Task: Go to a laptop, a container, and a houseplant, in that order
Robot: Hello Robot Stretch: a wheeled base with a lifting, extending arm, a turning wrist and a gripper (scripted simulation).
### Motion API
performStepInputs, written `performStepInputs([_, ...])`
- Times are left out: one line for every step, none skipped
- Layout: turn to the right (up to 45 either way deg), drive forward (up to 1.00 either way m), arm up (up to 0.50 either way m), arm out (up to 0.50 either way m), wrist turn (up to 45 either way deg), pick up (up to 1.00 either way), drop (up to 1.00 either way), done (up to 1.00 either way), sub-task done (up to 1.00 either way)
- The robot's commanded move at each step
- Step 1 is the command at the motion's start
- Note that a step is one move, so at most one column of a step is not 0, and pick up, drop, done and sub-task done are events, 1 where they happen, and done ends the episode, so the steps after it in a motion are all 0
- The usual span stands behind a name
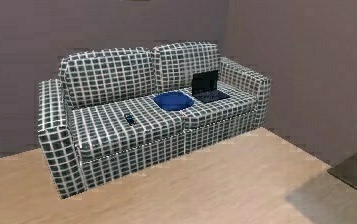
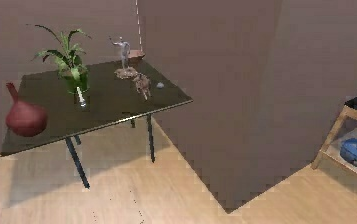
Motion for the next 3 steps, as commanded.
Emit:
performStepInputs([6.0,0.0,0.0,0.0,0.0,0.0,0.0,0.0,0.0])
performStepInputs([0.0,0.7,0.0,0.0,0.0,0.0,0.0,0.0,0.0])
performStepInputs([6.0,0.0,0.0,0.0,0.0,0.0,0.0,0.0,0.0])
